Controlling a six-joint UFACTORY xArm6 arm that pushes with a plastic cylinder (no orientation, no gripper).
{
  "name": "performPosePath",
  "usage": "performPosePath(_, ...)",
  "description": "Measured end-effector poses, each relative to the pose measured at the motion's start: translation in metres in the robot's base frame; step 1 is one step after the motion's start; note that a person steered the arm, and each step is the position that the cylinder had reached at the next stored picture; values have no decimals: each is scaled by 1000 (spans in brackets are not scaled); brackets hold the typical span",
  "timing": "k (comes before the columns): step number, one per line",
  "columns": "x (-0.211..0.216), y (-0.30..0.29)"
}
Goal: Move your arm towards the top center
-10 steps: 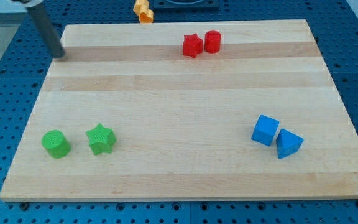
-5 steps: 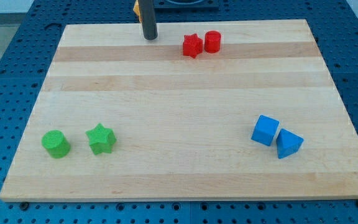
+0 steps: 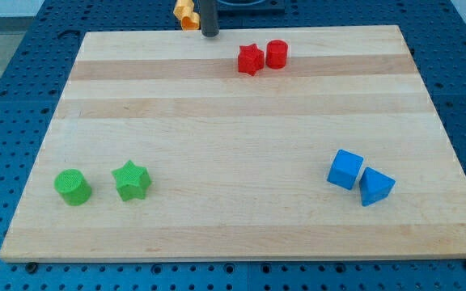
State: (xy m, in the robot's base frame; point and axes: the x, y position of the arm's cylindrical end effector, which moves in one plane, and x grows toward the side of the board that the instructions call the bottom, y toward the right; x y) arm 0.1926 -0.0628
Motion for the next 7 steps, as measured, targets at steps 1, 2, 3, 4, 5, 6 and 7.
performPosePath(1, -1, 2)
performPosePath(2, 1, 4)
performPosePath(3, 3, -59)
performPosePath(4, 25, -163)
performPosePath(5, 29, -194)
performPosePath(6, 29, -143)
performPosePath(7, 28, -46)
